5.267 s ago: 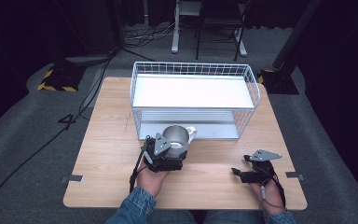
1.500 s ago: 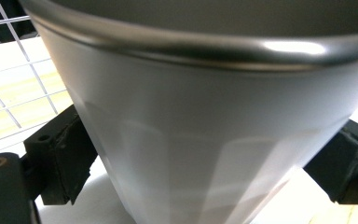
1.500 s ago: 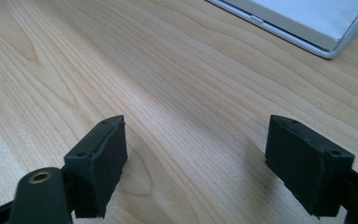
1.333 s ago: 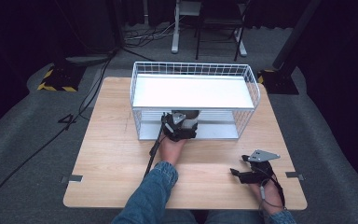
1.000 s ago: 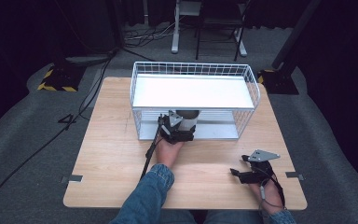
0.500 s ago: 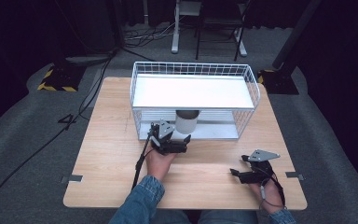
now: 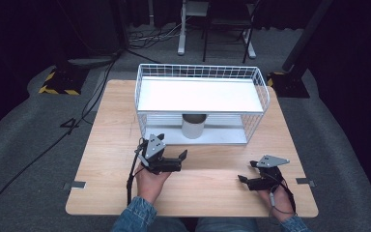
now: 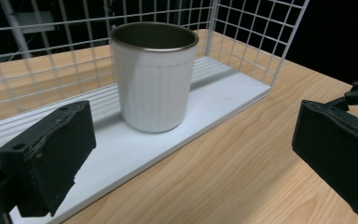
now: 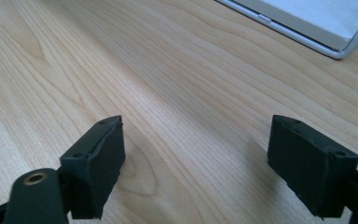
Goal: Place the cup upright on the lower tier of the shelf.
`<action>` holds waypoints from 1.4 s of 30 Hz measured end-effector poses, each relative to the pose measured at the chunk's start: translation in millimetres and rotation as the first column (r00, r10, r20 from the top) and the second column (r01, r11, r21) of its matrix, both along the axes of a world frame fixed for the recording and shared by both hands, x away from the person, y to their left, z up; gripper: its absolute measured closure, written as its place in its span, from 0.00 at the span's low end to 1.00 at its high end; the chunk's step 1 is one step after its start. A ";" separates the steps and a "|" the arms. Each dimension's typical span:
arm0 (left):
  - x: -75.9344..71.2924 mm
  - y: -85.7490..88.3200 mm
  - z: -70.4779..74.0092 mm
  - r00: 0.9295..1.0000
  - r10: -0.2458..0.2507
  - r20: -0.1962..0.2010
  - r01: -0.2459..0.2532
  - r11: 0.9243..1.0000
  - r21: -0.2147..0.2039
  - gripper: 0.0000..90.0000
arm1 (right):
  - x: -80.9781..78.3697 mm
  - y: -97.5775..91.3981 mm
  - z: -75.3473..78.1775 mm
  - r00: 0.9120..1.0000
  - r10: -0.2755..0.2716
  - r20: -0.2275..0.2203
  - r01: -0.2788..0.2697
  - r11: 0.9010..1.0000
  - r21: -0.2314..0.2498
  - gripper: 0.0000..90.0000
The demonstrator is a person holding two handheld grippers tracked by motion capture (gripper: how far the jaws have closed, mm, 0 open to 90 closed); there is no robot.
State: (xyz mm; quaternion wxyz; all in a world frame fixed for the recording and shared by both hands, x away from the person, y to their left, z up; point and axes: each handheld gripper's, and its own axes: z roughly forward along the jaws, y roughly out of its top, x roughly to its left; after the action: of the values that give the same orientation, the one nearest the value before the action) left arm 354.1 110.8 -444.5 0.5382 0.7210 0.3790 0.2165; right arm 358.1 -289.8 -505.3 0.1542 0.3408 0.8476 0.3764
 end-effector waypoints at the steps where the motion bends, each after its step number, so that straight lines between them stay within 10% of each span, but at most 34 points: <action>1: -1.5 3.6 1.1 1.000 0.007 0.001 -0.007 1.000 0.004 0.00 | 0.2 0.3 0.1 1.000 0.000 -0.001 0.000 1.000 -0.002 0.21; 20: -40.3 55.6 16.6 1.000 0.023 -0.002 -0.023 0.997 0.070 0.00 | 4.8 3.1 -0.1 1.000 0.006 -0.002 -0.006 1.000 -0.001 0.20; 34: -55.9 83.5 -8.6 0.994 -0.009 -0.113 0.020 0.996 0.091 0.00 | 4.7 3.2 0.0 1.000 0.005 -0.001 -0.005 1.000 -0.003 0.20; 42: -53.1 103.3 -30.6 0.978 0.059 -0.201 -0.031 0.990 0.141 0.00 | 4.5 3.2 0.1 1.000 0.004 -0.001 -0.004 1.000 -0.004 0.20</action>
State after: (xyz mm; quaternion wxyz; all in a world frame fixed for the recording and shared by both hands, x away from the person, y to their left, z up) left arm 301.0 214.1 -475.1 0.4404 0.7660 0.4328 0.1789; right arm 362.6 -286.6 -505.2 0.1535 0.3389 0.8491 0.3749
